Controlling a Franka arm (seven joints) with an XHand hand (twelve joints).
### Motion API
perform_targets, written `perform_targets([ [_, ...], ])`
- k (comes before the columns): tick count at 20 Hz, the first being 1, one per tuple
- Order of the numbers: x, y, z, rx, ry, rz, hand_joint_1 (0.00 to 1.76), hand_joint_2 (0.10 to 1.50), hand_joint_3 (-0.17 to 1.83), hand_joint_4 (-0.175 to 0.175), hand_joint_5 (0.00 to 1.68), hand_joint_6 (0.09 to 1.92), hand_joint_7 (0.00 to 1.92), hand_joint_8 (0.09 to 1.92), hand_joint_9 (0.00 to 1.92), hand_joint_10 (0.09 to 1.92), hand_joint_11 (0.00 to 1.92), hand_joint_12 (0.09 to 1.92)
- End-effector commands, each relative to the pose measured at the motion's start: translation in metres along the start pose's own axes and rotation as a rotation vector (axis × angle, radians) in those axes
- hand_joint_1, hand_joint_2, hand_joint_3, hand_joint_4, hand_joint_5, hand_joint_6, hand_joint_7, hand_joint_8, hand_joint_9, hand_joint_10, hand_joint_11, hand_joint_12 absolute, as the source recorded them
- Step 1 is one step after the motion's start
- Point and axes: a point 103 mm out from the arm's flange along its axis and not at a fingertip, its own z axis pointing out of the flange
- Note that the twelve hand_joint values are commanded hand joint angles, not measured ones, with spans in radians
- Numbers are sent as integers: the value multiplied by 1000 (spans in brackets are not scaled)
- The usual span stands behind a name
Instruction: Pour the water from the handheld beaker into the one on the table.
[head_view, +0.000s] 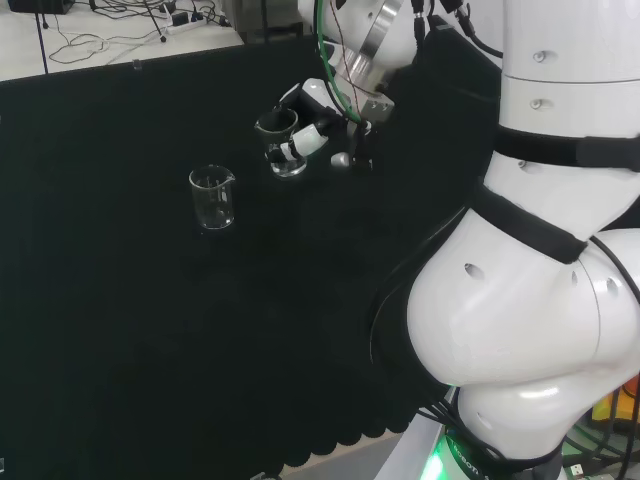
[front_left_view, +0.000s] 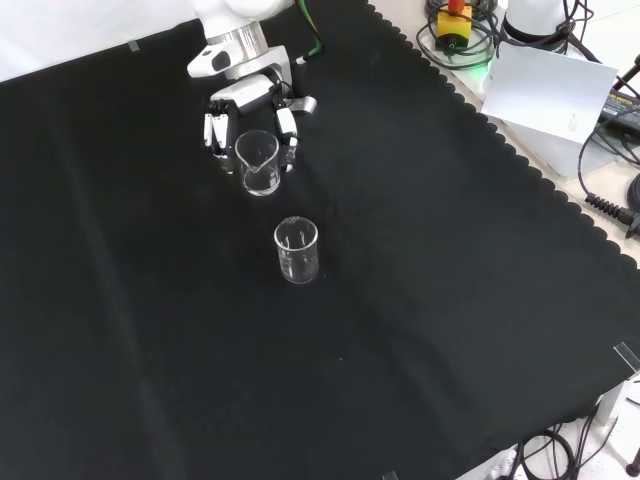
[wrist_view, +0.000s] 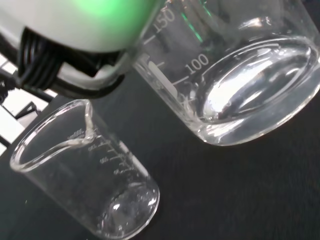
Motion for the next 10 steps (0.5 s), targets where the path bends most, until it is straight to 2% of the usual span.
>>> perform_targets([
  [1, 23, 2, -5, 116, -55, -21, 1323, 631, 583, -175, 1467, 242, 1569, 87, 1456, 184, 1026, 953],
  [7, 40, 9, -4, 215, -110, -35, 1323, 635, 577, -175, 1465, 245, 1568, 87, 1453, 179, 1031, 949],
  [10, 47, 12, -5, 271, -153, -25, 1322, 649, 556, -175, 1454, 260, 1563, 87, 1447, 174, 1038, 939],
])
